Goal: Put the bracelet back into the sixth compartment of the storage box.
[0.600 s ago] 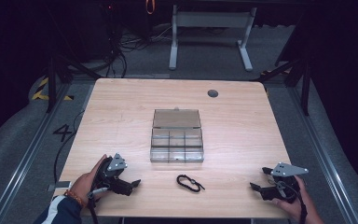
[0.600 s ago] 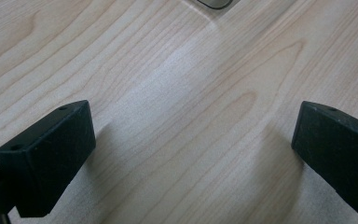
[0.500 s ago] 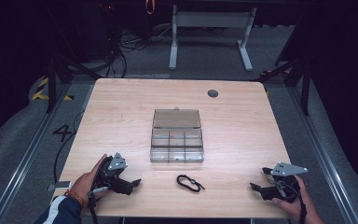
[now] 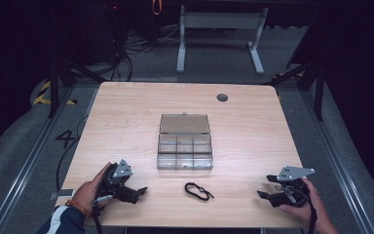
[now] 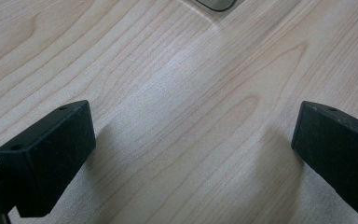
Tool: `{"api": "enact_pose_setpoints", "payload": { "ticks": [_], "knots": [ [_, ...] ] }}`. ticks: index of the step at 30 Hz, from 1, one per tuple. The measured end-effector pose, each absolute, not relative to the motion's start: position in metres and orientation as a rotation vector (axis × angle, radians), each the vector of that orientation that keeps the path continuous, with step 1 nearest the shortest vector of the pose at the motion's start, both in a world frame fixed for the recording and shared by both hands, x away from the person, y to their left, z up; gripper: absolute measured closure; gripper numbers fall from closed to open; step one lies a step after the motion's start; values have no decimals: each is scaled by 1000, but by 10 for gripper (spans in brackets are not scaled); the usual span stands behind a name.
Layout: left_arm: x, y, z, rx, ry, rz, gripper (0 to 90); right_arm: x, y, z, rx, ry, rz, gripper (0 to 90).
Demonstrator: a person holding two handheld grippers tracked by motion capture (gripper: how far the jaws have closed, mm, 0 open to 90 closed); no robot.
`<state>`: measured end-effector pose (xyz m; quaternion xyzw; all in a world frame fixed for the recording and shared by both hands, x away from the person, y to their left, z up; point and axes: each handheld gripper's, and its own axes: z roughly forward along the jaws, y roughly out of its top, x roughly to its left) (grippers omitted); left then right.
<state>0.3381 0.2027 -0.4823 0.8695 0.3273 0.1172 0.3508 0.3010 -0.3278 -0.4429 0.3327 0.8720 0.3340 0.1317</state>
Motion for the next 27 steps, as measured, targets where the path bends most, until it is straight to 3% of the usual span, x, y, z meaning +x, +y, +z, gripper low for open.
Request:
{"api": "enact_pose_setpoints", "payload": {
  "ticks": [13,27],
  "knots": [
    [338,203,-482,2251,848,304,0,312,-250,-401,677,2677,973,407],
    [338,203,-482,2251,848,303,0,323,-164,-415,501,2848,882,401]
  ]
}}
